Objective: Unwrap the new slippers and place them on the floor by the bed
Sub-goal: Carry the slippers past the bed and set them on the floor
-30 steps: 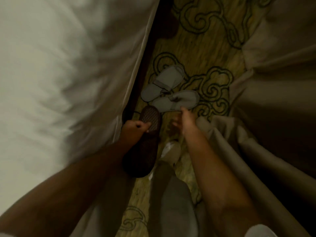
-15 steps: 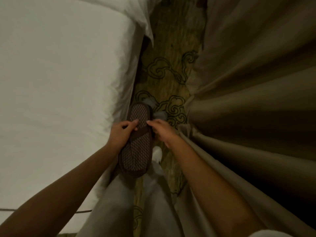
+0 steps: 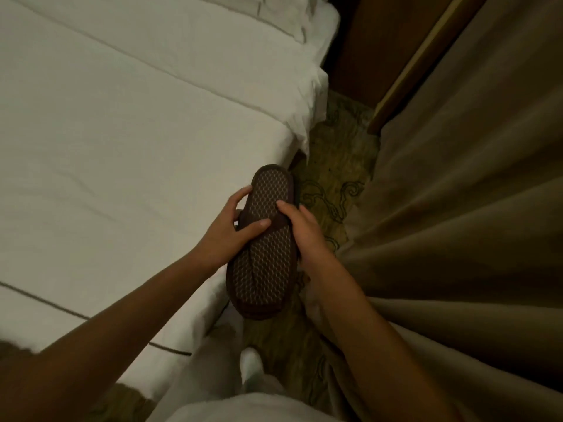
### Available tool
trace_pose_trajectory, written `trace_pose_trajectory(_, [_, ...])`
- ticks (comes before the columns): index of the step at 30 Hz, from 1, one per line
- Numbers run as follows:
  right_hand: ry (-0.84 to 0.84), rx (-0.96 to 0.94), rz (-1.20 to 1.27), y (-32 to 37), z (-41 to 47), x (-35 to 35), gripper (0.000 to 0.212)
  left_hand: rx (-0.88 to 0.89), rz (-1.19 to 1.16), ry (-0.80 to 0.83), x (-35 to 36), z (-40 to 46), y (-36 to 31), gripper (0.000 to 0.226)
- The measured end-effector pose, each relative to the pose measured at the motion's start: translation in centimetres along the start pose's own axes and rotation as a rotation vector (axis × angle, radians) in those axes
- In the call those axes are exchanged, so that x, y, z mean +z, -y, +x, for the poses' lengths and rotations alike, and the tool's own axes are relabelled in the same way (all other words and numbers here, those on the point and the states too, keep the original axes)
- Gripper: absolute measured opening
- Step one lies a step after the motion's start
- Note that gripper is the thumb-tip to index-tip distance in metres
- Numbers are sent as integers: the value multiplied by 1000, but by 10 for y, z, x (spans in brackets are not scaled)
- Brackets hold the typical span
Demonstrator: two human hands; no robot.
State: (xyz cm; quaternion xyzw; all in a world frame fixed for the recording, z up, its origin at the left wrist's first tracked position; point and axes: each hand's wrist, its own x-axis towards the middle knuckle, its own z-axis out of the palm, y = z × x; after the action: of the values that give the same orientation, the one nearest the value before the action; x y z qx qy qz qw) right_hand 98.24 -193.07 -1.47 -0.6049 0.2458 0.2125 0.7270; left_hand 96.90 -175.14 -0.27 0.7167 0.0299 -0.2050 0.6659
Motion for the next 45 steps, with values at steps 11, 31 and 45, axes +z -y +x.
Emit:
trace_pose_trajectory(11, [403, -90, -193, -14, -125, 162, 18, 146, -17, -575, -85, -209, -10, 54])
trace_pose_trajectory(31, [902, -519, -706, -213, -315, 595, 65, 205, -286, -1190, -414, -553, 96, 33])
trace_pose_trajectory(45, [1107, -527, -681, -232, -222, 902, 49, 215, -258, -1309, -711, -540, 124, 43])
